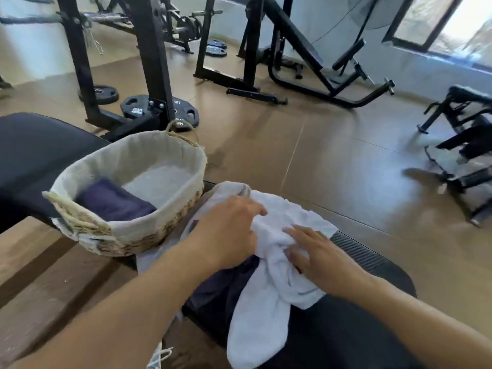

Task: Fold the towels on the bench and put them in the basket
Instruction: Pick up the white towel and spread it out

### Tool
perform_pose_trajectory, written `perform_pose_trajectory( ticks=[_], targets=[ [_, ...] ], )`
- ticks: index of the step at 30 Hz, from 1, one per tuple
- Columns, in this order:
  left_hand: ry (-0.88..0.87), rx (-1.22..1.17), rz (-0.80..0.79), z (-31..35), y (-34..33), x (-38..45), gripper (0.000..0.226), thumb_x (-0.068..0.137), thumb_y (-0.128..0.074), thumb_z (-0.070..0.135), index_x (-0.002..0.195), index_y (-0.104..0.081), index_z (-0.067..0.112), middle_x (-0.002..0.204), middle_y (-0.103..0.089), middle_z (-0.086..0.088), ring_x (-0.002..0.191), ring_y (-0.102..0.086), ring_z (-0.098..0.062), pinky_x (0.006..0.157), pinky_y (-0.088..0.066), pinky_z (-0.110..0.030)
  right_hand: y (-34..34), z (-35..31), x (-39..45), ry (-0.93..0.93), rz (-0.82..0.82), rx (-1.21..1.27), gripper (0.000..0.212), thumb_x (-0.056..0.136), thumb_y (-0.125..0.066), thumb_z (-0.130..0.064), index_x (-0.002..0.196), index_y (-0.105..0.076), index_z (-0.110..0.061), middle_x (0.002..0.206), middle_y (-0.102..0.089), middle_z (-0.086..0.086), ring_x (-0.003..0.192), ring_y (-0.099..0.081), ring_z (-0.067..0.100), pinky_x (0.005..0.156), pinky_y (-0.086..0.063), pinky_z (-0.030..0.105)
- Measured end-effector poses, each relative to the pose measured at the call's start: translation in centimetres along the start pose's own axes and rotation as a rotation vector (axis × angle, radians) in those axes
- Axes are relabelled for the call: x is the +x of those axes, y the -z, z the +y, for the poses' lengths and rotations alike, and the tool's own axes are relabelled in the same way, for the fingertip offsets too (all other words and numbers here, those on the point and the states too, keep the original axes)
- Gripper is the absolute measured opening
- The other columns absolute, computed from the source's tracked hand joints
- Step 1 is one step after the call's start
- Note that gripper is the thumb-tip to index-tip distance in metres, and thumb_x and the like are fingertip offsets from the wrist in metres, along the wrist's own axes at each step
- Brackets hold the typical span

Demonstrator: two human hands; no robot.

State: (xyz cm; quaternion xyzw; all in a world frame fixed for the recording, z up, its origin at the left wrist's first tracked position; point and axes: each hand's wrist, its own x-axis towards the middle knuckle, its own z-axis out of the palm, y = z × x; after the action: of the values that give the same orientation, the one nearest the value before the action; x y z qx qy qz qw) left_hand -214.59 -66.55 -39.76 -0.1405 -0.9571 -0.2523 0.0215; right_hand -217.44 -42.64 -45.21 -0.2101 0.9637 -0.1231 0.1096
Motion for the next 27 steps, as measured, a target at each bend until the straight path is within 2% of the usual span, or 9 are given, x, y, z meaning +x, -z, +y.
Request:
perform_pose_trajectory(
  ticks=[4,8,11,14,16,19,22,25,27],
  targets=[
    [0.045,0.076,-0.237,0.7,-2.3,1.0,0.061,0.098,-0.051,0.022,0.155,-0.031,0.022,0.163,-0.029,0.003,0.151,-0.021,-0.015,0.118,-0.018,-0.025,-0.6,1.3,-0.9,-0.060,0.183,0.260,0.019,0.100,-0.058,-0.022,0.115,-0.061,-0.032,0.120,-0.061,-0.018,0.115,-0.055,0.011,0.089,-0.036,0.014],
    [0.130,0.006,-0.186,0.2,-3.4,2.3,0.066,0.095,-0.059,0.037,0.152,-0.035,0.016,0.159,-0.036,-0.002,0.147,-0.032,-0.023,0.117,-0.031,-0.036,1.9,0.1,-1.0,-0.082,0.326,0.546,0.007,0.103,-0.053,-0.025,0.100,-0.058,-0.028,0.099,-0.068,-0.017,0.101,-0.061,0.005,0.084,-0.046,0.023],
    [0.188,-0.145,-0.116,0.4,-4.1,2.7,0.097,0.083,-0.062,0.068,0.158,-0.021,0.023,0.159,-0.035,0.007,0.143,-0.040,-0.017,0.115,-0.036,-0.041,4.2,0.0,-2.4,-0.042,0.536,0.754,0.014,0.105,-0.049,-0.023,0.092,-0.054,-0.024,0.088,-0.066,-0.009,0.087,-0.062,0.014,0.077,-0.049,0.031],
    [0.066,-0.157,-0.038,1.9,-5.0,2.9,0.055,0.088,-0.063,0.062,0.133,-0.052,0.032,0.104,-0.057,0.026,0.101,-0.056,-0.004,0.087,-0.042,-0.021,5.2,0.9,-4.0,-0.034,0.613,0.876,0.020,0.103,-0.051,-0.018,0.086,-0.054,-0.029,0.079,-0.063,-0.009,0.076,-0.059,0.015,0.068,-0.049,0.028],
    [-0.014,-0.224,-0.014,3.2,-5.2,2.9,0.017,0.097,-0.060,0.046,0.106,-0.061,0.031,0.080,-0.057,0.027,0.079,-0.051,0.004,0.069,-0.035,-0.014,5.5,1.6,-4.8,-0.045,0.577,0.918,0.030,0.103,-0.055,-0.020,0.080,-0.055,-0.041,0.077,-0.063,-0.014,0.073,-0.059,0.007,0.062,-0.047,0.019],
    [-0.046,-0.256,0.030,4.2,-6.1,3.1,0.022,0.103,-0.053,0.032,0.088,-0.061,0.019,0.065,-0.052,0.013,0.062,-0.047,-0.004,0.056,-0.033,-0.019,5.6,2.7,-6.0,-0.071,0.536,0.912,0.028,0.099,-0.061,-0.023,0.078,-0.060,-0.041,0.079,-0.068,-0.014,0.072,-0.064,0.005,0.062,-0.051,0.019],
    [0.011,-0.288,0.047,5.5,-6.1,3.5,0.028,0.101,-0.054,0.034,0.078,-0.056,0.019,0.062,-0.053,-0.001,0.056,-0.045,-0.013,0.053,-0.034,-0.023,5.6,4.4,-7.5,-0.050,0.420,0.880,0.013,0.090,-0.073,-0.020,0.082,-0.066,-0.028,0.082,-0.073,-0.003,0.074,-0.069,0.013,0.067,-0.058,0.034],
    [0.020,-0.257,-0.212,6.5,-5.8,3.5,0.029,0.088,-0.068,0.047,0.074,-0.065,0.022,0.069,-0.065,0.006,0.059,-0.055,-0.004,0.060,-0.045,-0.024,5.9,6.8,-9.6,-0.076,0.112,0.552,0.011,0.080,-0.077,-0.017,0.079,-0.071,-0.026,0.080,-0.073,-0.006,0.074,-0.066,0.006,0.070,-0.055,0.032],
    [0.031,-0.195,-0.427,7.0,-6.3,3.1,0.033,0.075,-0.075,0.063,0.087,-0.071,0.032,0.090,-0.071,0.020,0.083,-0.064,0.005,0.078,-0.052,-0.021,5.5,8.3,-10.8,-0.126,-0.144,0.122,0.014,0.083,-0.073,-0.020,0.084,-0.074,-0.034,0.089,-0.071,-0.015,0.083,-0.064,0.002,0.074,-0.053,0.026]
  ],
)
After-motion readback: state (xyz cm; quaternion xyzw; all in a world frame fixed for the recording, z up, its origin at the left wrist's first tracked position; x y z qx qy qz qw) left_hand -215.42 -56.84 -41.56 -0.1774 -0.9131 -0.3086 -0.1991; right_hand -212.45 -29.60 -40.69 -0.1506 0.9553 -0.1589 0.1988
